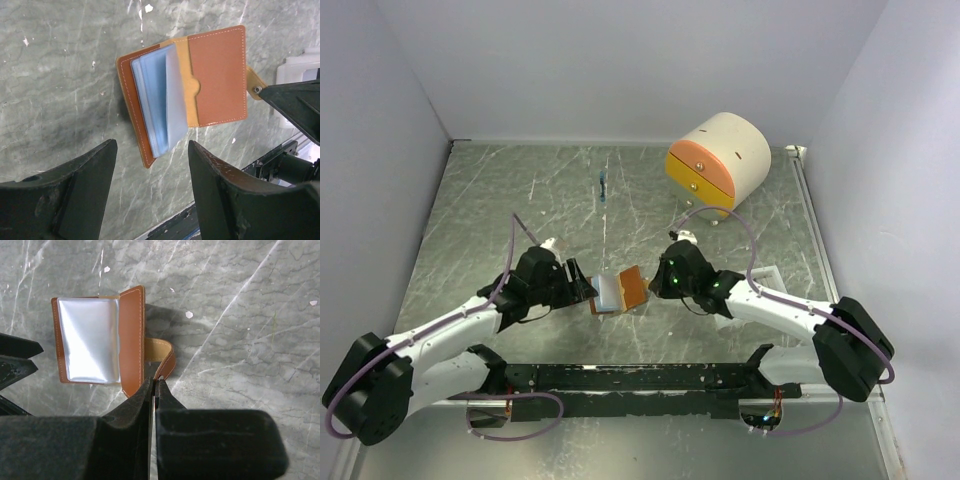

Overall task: Put the credit cards into the card holder
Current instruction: Open the card holder at the center of the board.

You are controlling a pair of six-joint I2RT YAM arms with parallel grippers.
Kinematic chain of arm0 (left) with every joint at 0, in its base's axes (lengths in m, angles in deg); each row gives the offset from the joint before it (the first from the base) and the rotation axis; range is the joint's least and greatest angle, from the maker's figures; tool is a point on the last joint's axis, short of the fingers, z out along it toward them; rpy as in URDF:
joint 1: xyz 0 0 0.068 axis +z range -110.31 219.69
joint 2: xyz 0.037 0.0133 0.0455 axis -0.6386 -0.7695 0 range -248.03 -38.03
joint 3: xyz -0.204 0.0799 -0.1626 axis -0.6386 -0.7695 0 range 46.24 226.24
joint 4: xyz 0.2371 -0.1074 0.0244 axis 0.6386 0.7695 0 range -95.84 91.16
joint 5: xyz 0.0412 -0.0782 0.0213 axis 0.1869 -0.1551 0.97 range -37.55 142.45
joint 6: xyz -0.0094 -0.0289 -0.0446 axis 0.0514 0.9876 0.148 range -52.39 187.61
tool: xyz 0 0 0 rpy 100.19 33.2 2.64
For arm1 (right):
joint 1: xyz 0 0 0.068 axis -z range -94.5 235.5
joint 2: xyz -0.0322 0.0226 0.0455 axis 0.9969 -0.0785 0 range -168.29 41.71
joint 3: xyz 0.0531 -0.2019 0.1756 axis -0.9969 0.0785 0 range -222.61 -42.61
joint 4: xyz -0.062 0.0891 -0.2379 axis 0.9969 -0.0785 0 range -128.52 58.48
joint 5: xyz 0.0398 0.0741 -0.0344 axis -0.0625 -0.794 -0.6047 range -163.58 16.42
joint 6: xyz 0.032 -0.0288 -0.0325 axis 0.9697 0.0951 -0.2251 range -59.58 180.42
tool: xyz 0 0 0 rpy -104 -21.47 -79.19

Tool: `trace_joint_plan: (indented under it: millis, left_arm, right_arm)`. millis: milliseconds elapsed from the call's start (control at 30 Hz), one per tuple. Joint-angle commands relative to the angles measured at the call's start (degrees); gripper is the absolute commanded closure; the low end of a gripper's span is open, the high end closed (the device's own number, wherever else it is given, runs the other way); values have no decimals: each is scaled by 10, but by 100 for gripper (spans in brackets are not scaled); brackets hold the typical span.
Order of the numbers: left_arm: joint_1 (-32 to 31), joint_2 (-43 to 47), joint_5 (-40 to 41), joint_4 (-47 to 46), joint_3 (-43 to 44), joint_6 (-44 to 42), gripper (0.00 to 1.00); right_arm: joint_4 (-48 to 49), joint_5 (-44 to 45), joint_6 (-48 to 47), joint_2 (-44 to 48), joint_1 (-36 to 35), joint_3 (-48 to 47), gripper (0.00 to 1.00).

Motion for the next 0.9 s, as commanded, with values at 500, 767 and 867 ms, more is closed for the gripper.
trace_joint_plan:
  millis: [500,767,867]
  left_arm:
    - [5,-39,-25,-77,-14,-6,34]
    - [25,-48,-35,-64,-6,-9,39]
    - [29,-38,-21,-41,0,-21,38]
  right_arm:
    - [2,13,-2,9,3,29,100]
    - [-2,23,-1,3,3,40,100]
    - [-4,25,-2,0,3,42,100]
